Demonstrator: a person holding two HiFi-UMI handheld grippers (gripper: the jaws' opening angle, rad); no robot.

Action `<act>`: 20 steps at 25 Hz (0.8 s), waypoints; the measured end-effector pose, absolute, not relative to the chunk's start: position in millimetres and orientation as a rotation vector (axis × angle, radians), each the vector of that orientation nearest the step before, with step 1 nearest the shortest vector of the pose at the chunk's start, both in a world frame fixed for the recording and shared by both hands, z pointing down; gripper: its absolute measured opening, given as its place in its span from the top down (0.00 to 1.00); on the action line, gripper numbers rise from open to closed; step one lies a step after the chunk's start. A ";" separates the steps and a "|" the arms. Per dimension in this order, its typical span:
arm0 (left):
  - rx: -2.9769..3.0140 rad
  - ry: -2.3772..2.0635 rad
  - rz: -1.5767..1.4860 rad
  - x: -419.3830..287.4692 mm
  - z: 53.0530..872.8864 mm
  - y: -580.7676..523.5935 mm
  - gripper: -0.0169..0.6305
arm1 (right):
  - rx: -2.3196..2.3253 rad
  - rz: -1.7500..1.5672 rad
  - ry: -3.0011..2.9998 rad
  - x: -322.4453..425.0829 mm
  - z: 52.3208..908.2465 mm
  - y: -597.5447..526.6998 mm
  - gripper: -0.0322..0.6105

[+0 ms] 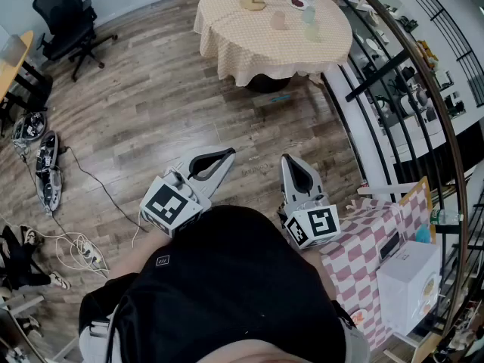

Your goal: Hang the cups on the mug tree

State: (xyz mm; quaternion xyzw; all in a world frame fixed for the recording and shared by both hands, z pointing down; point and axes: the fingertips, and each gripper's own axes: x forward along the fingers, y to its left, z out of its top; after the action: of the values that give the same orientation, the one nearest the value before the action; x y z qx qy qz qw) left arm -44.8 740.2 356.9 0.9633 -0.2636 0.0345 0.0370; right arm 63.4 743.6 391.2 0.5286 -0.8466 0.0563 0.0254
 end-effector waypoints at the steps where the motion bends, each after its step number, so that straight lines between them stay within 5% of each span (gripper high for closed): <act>1: 2.957 -0.809 0.105 -48.8 357.7 739.8 0.96 | 1.633 0.173 -2.617 59.3 391.7 743.0 0.93; 20: 2.902 -0.762 0.092 -164.8 378.1 716.6 0.96 | 1.584 0.248 -2.707 -60.9 390.2 720.5 0.84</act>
State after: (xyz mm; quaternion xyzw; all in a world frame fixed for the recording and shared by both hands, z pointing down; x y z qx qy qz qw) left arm -164.8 716.6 378.1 0.9644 -0.2534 0.0304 0.0698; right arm -60.9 720.5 390.2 0.5036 -0.8604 0.0788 -0.0022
